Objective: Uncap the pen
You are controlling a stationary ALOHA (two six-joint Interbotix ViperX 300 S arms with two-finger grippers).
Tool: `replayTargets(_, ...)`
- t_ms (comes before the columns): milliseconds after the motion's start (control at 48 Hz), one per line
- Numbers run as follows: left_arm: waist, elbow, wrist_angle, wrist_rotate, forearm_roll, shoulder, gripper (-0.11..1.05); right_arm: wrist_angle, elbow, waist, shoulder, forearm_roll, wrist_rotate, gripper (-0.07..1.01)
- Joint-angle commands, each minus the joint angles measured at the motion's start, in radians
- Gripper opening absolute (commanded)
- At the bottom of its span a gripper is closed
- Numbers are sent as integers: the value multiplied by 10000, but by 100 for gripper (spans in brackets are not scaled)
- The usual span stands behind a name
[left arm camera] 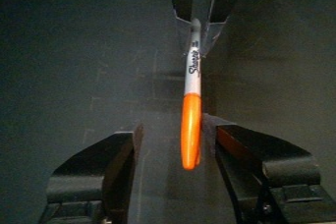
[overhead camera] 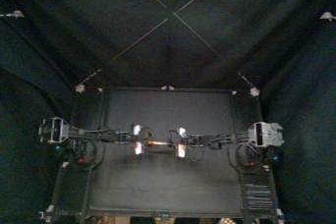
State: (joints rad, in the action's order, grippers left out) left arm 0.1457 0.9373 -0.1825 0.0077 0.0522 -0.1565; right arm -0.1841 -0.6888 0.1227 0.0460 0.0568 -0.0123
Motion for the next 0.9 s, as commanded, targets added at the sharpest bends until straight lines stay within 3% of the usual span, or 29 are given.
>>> replayTargets(21, 92, -230, -31, -15, 15, -31, 50, -31, 184, -31, -368, 0, 77, 52)
replayTargets(104, 153, -153, -31, 0, 15, -107, 43, 0, 92, -15, -383, 0, 107, 52)
replayTargets(417, 230, 920, -92, -15, 230, -1150, 43, 0, -997, 184, -1258, 0, 184, 52)
replayTargets(646, 138, 1365, -92, -15, 276, -2117, 43, -230, -1672, 230, -1856, -61, 199, 52)
replayTargets(896, 138, 1488, -107, -15, 368, -2132, 43, -353, -1718, 230, -1902, -61, 199, 52)
